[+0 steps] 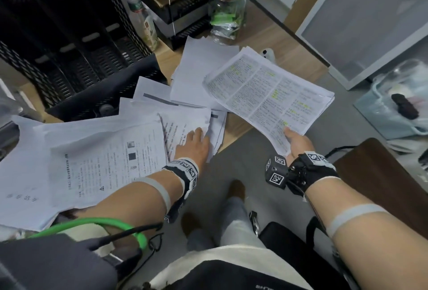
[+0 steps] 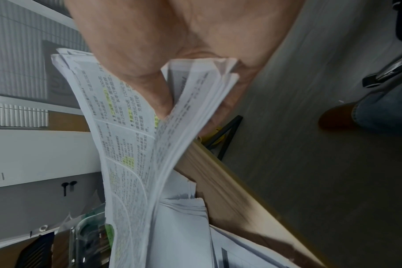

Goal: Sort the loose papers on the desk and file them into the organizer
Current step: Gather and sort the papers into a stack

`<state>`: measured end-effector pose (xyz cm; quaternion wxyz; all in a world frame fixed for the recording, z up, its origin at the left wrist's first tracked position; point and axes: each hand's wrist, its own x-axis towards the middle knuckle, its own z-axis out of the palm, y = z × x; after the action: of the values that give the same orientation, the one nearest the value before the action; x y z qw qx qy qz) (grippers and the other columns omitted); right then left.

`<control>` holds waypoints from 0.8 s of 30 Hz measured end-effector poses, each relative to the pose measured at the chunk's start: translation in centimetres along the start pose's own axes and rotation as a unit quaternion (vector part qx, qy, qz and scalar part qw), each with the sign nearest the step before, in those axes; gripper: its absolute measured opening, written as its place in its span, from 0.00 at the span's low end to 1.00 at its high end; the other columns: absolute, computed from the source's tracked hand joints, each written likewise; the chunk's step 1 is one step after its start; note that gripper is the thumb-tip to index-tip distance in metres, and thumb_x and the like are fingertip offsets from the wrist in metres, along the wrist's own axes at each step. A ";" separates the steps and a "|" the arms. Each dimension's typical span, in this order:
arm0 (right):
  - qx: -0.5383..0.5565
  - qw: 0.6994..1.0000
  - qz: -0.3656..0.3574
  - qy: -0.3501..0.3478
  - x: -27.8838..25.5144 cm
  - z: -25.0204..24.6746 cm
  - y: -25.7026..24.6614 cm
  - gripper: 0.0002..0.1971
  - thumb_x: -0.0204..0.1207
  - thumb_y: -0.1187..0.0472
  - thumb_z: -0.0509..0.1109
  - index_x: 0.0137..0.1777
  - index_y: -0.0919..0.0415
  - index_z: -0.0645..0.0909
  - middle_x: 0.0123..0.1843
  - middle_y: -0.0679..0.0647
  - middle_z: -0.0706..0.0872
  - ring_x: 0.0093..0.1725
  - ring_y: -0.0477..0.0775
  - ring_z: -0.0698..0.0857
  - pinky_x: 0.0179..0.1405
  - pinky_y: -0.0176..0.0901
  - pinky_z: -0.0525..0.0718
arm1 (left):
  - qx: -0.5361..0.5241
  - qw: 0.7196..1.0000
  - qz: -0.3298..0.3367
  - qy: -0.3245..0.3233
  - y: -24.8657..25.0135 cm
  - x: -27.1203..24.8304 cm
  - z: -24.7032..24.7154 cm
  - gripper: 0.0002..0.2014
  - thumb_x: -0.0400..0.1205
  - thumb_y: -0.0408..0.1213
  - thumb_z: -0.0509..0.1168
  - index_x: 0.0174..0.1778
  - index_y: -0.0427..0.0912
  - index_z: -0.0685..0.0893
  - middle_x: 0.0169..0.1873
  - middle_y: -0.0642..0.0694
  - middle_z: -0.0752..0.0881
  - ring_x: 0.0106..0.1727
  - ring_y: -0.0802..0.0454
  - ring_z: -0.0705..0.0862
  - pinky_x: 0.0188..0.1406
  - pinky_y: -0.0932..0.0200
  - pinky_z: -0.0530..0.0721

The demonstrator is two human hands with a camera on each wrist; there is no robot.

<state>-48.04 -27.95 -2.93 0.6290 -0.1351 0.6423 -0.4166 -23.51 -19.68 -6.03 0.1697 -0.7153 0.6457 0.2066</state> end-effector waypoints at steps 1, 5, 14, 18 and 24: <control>0.005 1.000 0.002 -0.002 0.2 -0.1 -0.1 0.16 0.81 0.64 0.69 0.68 0.63 0.81 0.54 0.57 0.91 0.39 0.51 0.94 0.29 0.41 0.89 | 0.000 1.000 0.005 0.005 -0.1 0.2 0.0 0.38 0.76 0.28 0.73 0.80 0.41 0.62 0.77 0.37 0.60 0.80 0.37 0.62 0.56 0.40 0.87; 0.004 1.000 0.012 0.004 0.6 -0.3 0.0 0.16 0.80 0.64 0.70 0.67 0.64 0.81 0.55 0.58 0.91 0.41 0.53 0.93 0.28 0.41 0.88 | -0.082 0.996 0.028 0.019 -2.5 0.2 -0.4 0.17 0.83 0.42 0.65 0.67 0.47 0.75 0.69 0.42 0.72 0.68 0.39 0.76 0.57 0.39 0.86; -0.040 0.999 0.016 -0.001 0.3 1.7 0.0 0.16 0.77 0.61 0.73 0.65 0.62 0.82 0.52 0.57 0.92 0.46 0.59 0.92 0.40 0.48 0.88 | -0.352 0.930 -0.047 0.094 -7.9 -1.1 -2.3 0.18 0.80 0.46 0.73 0.35 0.35 0.80 0.30 0.43 0.80 0.33 0.47 0.77 0.39 0.55 0.77; -0.047 0.999 0.003 -0.010 -0.1 2.2 0.0 0.16 0.78 0.60 0.72 0.65 0.61 0.82 0.52 0.57 0.92 0.46 0.57 0.92 0.36 0.45 0.88 | -0.388 0.909 -0.064 0.139 -9.6 -1.9 -2.3 0.16 0.82 0.44 0.71 0.32 0.41 0.78 0.25 0.49 0.77 0.31 0.50 0.74 0.34 0.58 0.71; -0.035 0.999 -0.003 -0.010 -0.8 2.3 0.1 0.17 0.78 0.61 0.72 0.66 0.61 0.81 0.54 0.57 0.91 0.47 0.57 0.92 0.32 0.43 0.87 | -0.352 0.908 -0.117 0.193 -10.7 -2.5 -3.3 0.11 0.85 0.39 0.64 0.39 0.40 0.73 0.28 0.49 0.74 0.39 0.41 0.76 0.39 0.55 0.69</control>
<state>-45.75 -28.18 -2.07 0.6291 -0.1629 0.6498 -0.3942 -12.80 -18.07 -2.21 -0.1981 -0.8247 0.4632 0.2572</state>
